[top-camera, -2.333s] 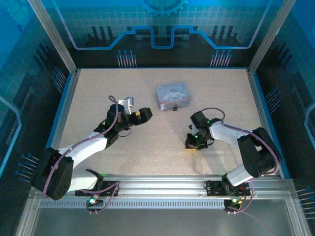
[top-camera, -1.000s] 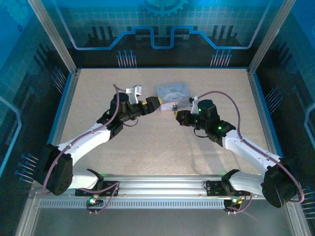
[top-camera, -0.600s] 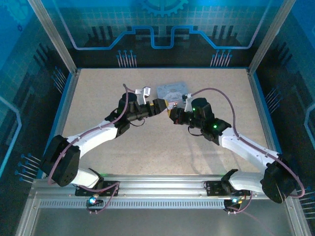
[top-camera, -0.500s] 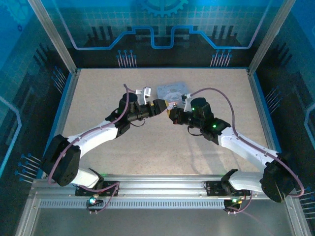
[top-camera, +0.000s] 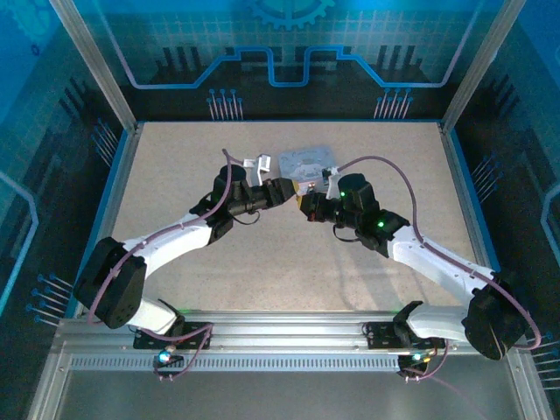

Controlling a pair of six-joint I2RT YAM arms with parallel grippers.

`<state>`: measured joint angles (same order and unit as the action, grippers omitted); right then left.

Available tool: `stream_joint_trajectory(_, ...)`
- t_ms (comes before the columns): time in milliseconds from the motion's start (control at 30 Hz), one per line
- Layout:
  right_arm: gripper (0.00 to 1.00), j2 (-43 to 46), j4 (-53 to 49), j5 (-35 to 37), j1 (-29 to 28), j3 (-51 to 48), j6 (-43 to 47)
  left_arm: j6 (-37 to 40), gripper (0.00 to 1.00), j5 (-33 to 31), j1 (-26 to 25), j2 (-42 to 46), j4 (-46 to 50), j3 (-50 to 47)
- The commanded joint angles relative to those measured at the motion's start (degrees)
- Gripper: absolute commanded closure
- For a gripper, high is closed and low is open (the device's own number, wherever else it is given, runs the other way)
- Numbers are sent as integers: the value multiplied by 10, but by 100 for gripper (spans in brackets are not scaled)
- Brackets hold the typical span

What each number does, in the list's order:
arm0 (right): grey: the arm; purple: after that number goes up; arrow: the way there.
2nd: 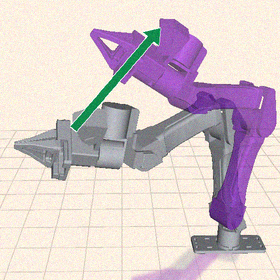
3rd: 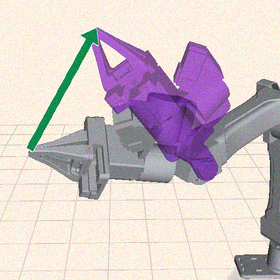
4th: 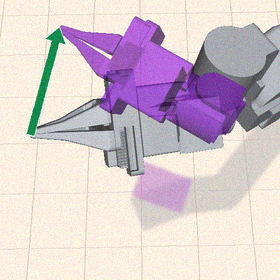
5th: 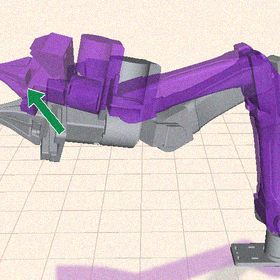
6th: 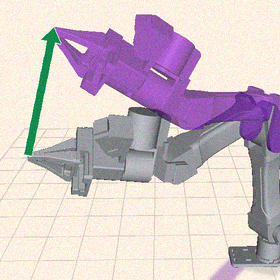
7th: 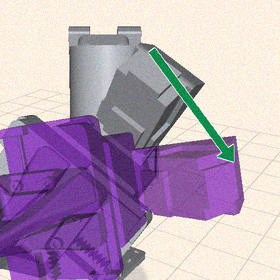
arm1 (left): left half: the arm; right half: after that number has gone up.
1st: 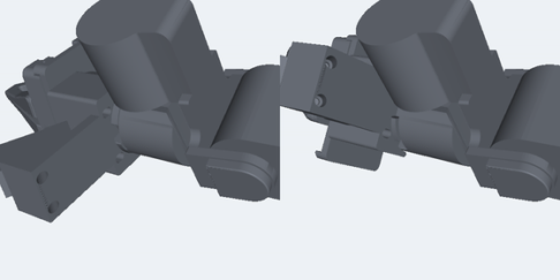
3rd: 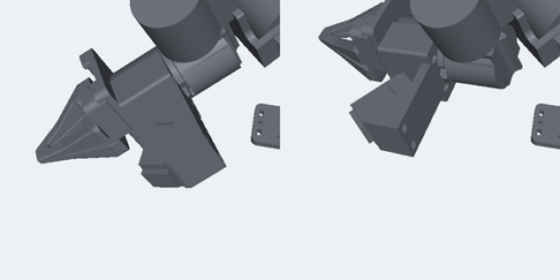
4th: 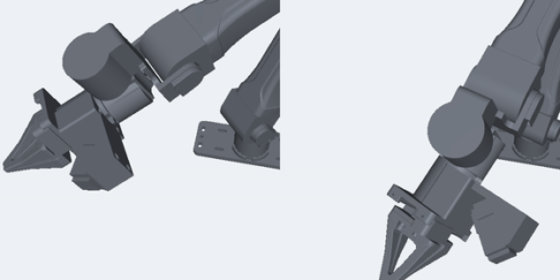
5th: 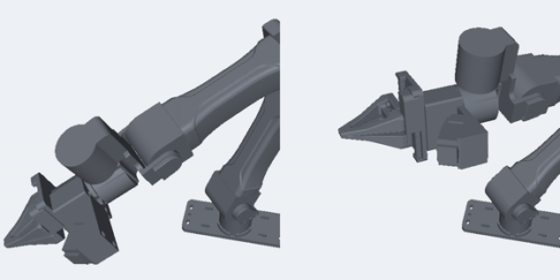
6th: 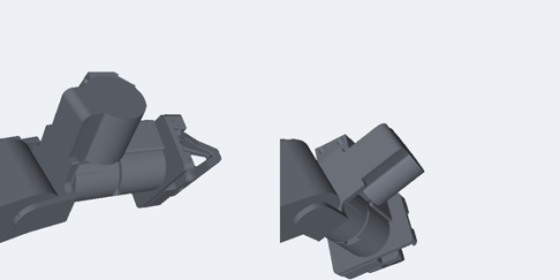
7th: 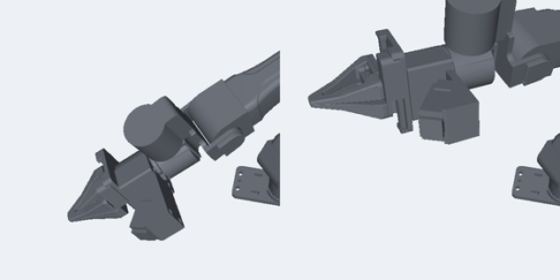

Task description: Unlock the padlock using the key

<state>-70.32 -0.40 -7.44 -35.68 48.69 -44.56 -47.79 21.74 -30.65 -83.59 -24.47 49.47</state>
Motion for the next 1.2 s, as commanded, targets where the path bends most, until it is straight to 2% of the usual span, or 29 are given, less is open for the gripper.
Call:
stream_joint_trajectory(0, 100, 3, -5, 12, -8, 29, 11, 14, 71, 15, -6, -6, -15, 20)
stream_joint_trajectory(100, 100, 5, -8, 13, -8, 31, 13, 16, 81, 19, -6, -8, -16, 23)
stream_joint_trajectory(400, 97, 11, -25, 1, 0, 34, 24, 44, 100, 20, -6, 2, 11, 36)
stream_joint_trajectory(433, 95, 15, -25, -6, 5, 32, 26, 54, 100, 17, -5, 8, 19, 38)
stream_joint_trajectory(667, 65, 55, -28, -90, 62, 20, 92, 112, 100, 18, 2, 42, 42, 50)
stream_joint_trajectory(800, 54, 69, 71, -183, 109, -22, 66, 138, 100, 38, 4, 51, 42, 66)
stream_joint_trajectory(900, 46, 67, 126, -236, 119, -24, 66, 146, 100, 48, 4, 57, 38, 74)
stream_joint_trajectory(1000, 40, 56, 152, -279, 119, -15, 67, 139, 100, 58, 4, 57, 31, 81)
stream_joint_trajectory(1167, 40, 30, 175, -297, 113, -5, 49, 125, 100, 68, 5, 56, 14, 85)
